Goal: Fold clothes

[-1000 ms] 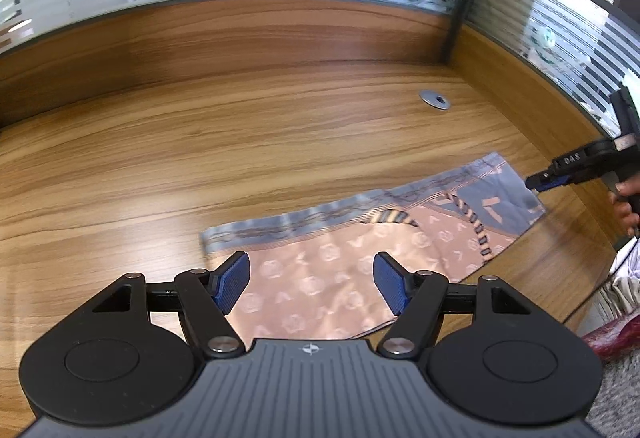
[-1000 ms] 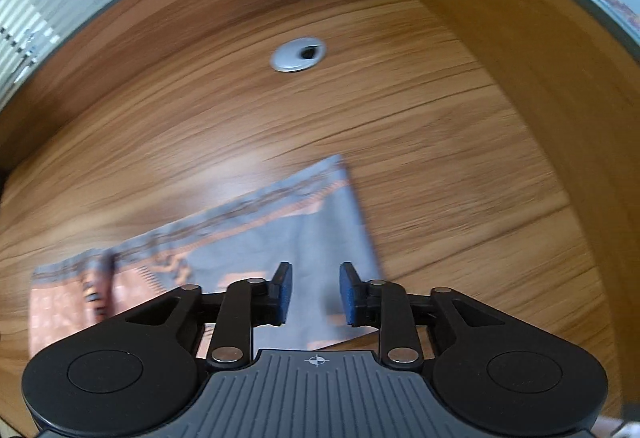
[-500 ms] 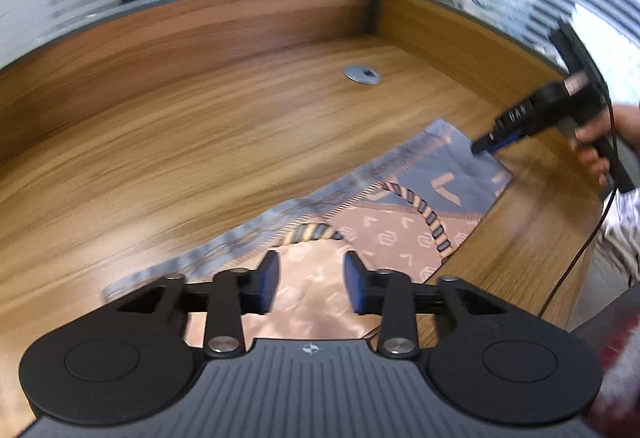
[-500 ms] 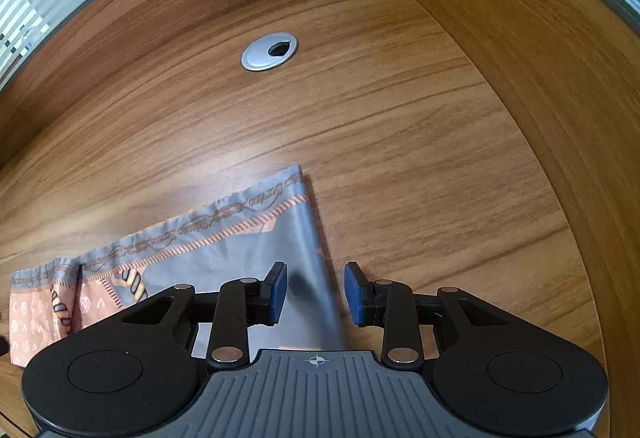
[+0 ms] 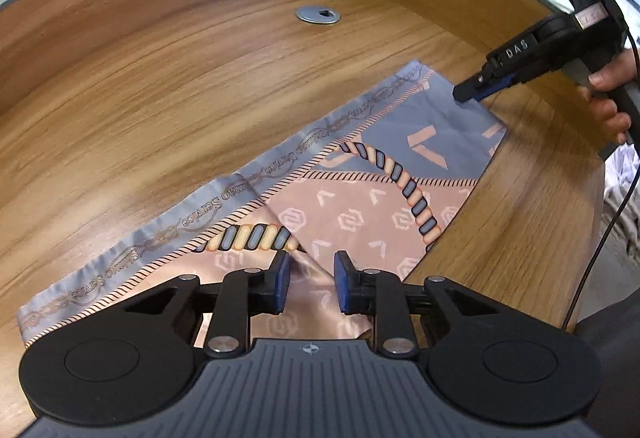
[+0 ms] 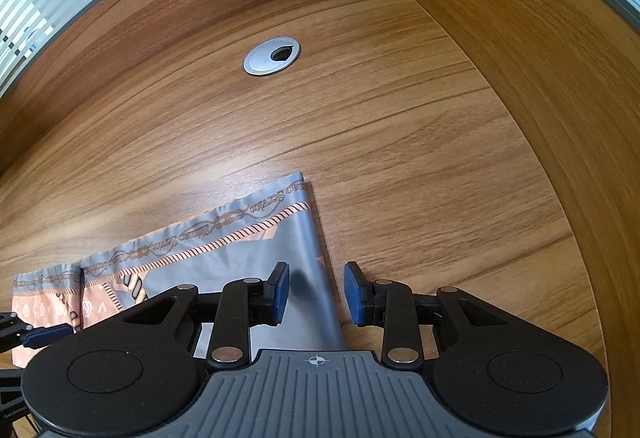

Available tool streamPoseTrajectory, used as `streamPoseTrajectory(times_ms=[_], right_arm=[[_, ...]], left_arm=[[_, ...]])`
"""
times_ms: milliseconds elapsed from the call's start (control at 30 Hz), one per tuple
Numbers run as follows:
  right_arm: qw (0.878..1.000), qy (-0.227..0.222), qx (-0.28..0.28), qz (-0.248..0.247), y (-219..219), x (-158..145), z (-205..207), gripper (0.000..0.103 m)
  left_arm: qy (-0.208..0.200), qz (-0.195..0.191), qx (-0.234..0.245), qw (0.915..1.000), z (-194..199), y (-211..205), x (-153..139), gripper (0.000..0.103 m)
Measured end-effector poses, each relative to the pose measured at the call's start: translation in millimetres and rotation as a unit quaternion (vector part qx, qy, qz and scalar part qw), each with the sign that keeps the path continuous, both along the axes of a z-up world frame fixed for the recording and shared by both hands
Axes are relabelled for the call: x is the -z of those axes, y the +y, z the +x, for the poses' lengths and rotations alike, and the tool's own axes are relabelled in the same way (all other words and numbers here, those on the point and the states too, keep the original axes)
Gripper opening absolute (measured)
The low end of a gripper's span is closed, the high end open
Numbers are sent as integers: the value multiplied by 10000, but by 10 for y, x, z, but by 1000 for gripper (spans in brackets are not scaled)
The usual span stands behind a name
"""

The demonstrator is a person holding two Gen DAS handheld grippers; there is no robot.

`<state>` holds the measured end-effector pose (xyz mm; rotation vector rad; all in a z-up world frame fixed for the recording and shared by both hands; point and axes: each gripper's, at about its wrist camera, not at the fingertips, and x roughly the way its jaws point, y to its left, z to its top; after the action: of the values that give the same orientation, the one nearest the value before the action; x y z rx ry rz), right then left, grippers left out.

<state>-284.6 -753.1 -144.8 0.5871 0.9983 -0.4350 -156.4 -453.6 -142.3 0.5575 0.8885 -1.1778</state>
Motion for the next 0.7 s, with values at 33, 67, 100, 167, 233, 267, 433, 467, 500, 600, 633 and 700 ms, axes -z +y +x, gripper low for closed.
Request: streamPoseTrajectory(times_ms=[33,67,100,167,233,267,433,467,500,600,633,700], right_arm=[[10000,-2,-6,55,-8,3,6,21],[9999,1,4,114,-16,6,9,17],[9999,5,17,172,-23,9,11,10],[9995,-80,78,284,-32,-17,-1,3],[9989,-193,171,394,-30,-66,-18,3],[9986,-245,205,424,-13,-104,-24,3],[9976,-482,168,477,187,-349,-40,3],[9972,-533,133,499,249,-401,-32,3],[9969,-584,91,517,313,-452,-20,3],[9956,-724,-55,593,542,-597,40,3],[9950,-778,-100,625,622,-642,64,3],[9933,-899,-174,709,785,-726,122,3]], left_arm=[[27,-41,-76,10000,24,19,-24,29],[54,-83,-151,9998,47,38,-48,32],[82,-131,-239,9996,74,67,-79,33],[134,-235,-455,9986,137,156,-161,36],[152,-319,-682,9970,208,287,-230,38],[152,-357,-792,9961,246,363,-261,38],[197,-546,-1440,9879,436,797,-414,40],[197,-585,-1574,9856,472,887,-440,42],[197,-623,-1704,9832,511,976,-464,45],[214,-688,-2060,9759,644,1234,-518,47],[219,-701,-2157,9737,687,1314,-532,47],[201,-709,-2295,9705,761,1447,-552,47]])
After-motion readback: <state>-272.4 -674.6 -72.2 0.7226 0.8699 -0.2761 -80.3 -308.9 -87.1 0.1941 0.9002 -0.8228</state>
